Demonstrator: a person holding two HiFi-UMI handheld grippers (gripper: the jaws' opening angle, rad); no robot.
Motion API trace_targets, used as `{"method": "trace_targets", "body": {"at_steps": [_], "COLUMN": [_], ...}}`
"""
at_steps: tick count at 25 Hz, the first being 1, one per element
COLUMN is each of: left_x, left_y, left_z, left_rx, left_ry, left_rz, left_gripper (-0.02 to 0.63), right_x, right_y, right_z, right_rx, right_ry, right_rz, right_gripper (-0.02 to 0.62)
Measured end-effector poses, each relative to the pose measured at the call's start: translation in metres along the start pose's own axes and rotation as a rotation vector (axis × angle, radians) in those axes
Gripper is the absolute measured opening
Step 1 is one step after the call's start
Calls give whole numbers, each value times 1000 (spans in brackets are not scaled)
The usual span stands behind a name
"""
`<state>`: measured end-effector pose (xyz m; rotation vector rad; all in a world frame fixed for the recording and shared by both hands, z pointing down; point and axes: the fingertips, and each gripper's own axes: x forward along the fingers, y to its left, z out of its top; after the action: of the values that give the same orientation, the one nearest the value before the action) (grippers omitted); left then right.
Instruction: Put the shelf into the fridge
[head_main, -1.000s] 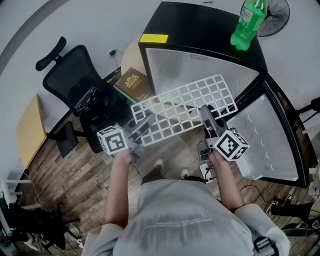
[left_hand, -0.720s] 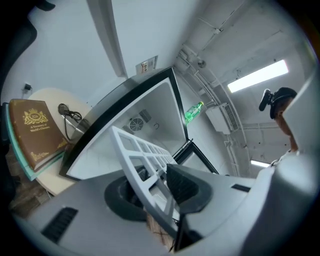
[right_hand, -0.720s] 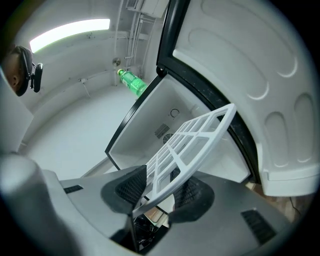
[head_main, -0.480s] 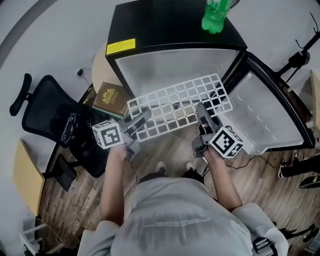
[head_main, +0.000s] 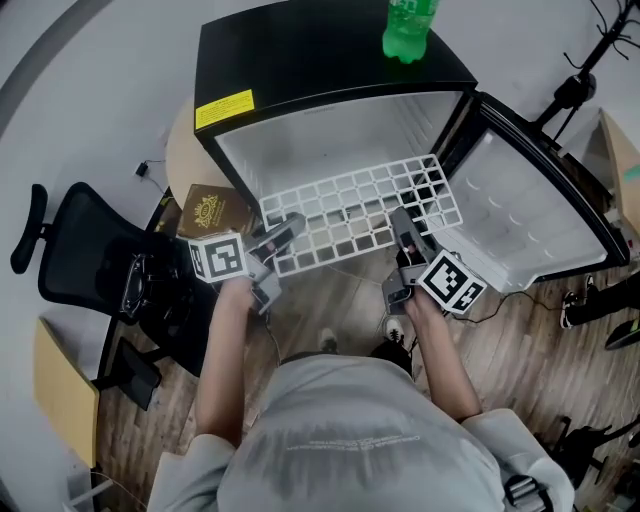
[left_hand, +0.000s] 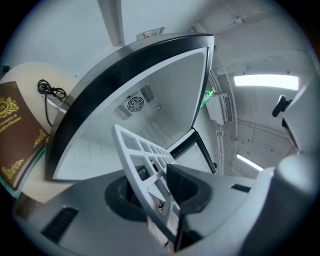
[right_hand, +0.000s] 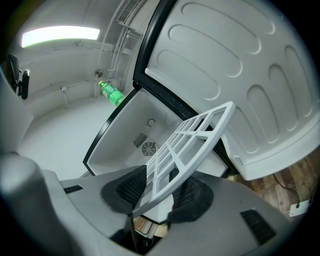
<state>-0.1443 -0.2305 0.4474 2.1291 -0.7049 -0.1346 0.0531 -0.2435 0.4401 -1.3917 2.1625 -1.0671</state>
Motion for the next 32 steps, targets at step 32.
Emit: {"method": "trace_targets", "body": {"at_steps": [32], "left_x": [13], "left_y": [36], "left_z": [25], "left_rx": [-198], "left_ry": [0], "left_rz": [-56], "left_gripper": [97], "right_x": [44], "right_y": [-13], "right_z": [-9], "right_rx": [43], "right_ry": [0], "right_rz": [-47], "right_gripper": [143]}}
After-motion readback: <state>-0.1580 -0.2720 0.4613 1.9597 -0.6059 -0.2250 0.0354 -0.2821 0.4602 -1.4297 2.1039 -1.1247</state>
